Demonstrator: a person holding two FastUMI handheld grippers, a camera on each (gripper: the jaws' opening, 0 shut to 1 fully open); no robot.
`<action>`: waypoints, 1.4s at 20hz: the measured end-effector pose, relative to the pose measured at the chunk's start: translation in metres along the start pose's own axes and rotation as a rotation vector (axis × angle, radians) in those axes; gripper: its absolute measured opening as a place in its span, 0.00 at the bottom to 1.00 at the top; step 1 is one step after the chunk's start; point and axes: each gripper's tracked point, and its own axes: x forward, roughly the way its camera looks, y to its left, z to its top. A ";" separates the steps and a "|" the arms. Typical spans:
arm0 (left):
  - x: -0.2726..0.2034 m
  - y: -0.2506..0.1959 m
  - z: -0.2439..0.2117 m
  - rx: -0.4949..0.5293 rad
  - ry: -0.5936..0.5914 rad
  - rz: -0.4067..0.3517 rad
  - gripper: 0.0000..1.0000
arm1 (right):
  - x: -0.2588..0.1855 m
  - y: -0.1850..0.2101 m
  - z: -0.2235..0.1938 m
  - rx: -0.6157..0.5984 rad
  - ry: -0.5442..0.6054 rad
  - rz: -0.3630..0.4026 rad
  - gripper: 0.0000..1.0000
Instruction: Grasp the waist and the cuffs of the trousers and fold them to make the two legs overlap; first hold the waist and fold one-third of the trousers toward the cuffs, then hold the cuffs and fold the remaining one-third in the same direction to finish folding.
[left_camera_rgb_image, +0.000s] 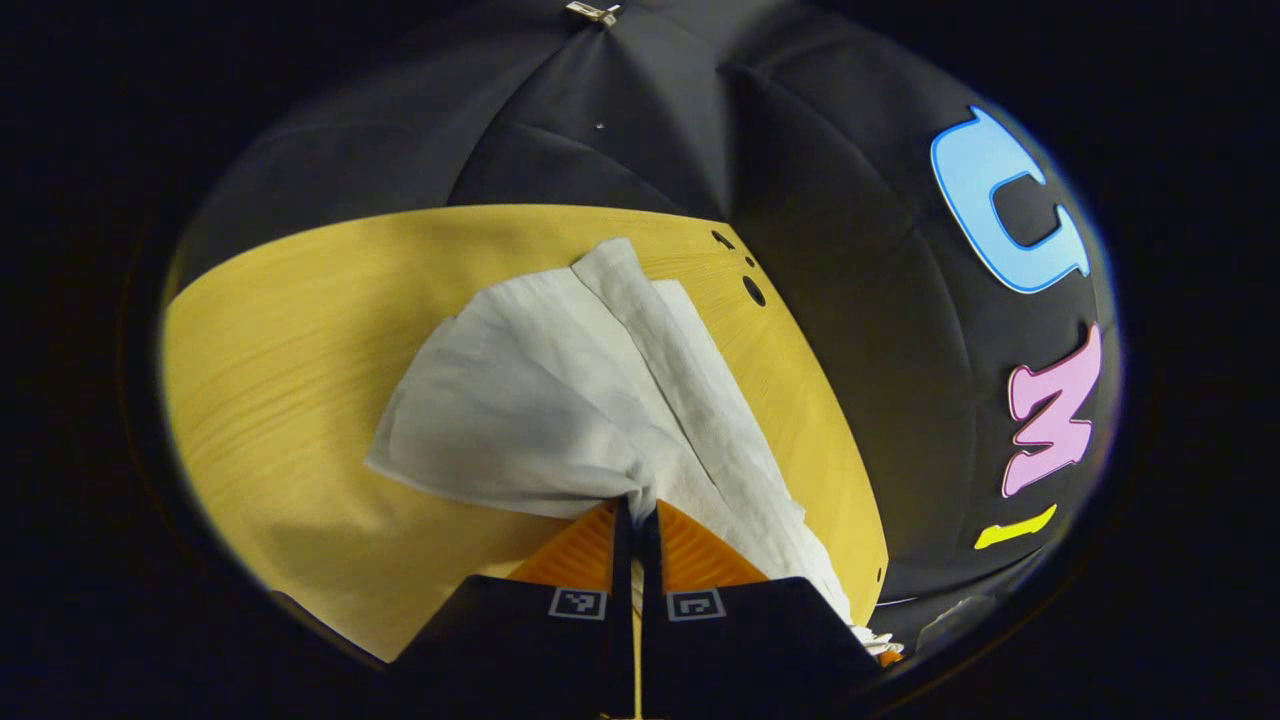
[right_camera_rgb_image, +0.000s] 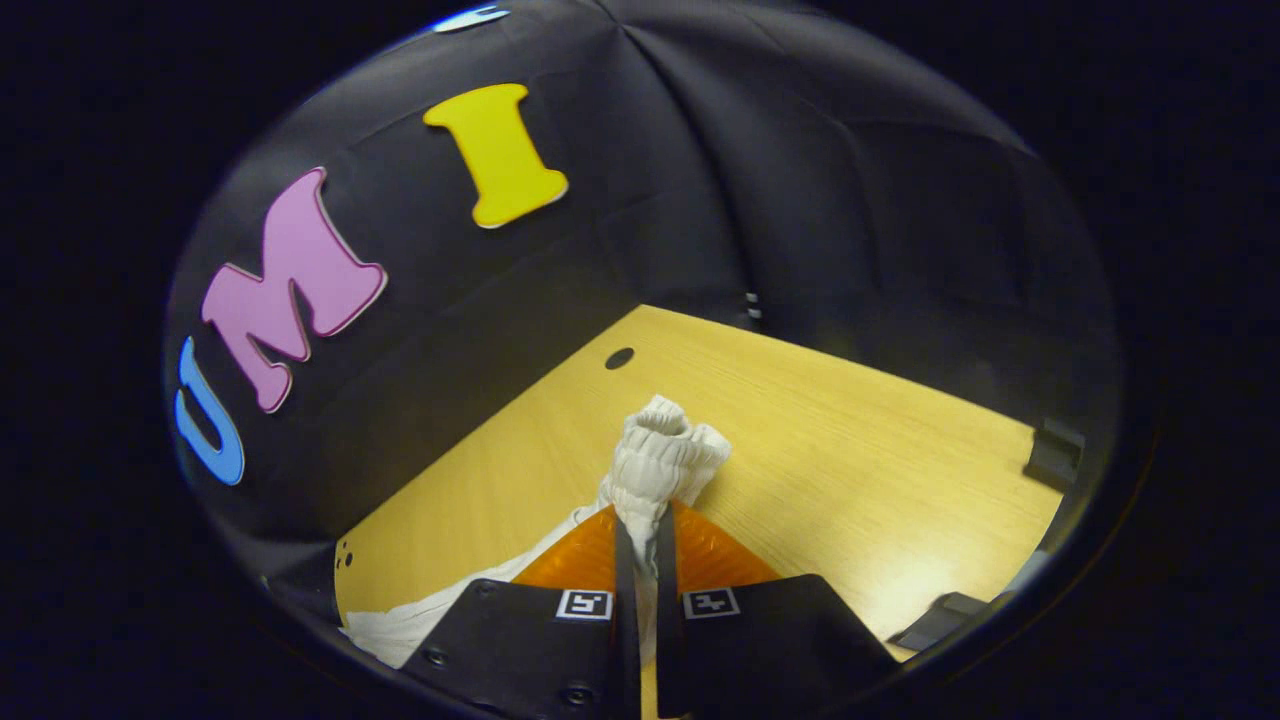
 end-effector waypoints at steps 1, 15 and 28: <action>-0.003 -0.001 -0.007 -0.004 0.005 -0.006 0.08 | -0.007 0.015 0.008 -0.049 -0.017 0.029 0.11; -0.027 0.002 -0.044 -0.041 0.007 -0.006 0.08 | -0.070 0.235 -0.044 -0.383 -0.057 0.434 0.11; -0.027 0.002 -0.045 -0.065 0.011 -0.028 0.08 | -0.071 0.287 -0.257 -0.729 0.294 0.616 0.12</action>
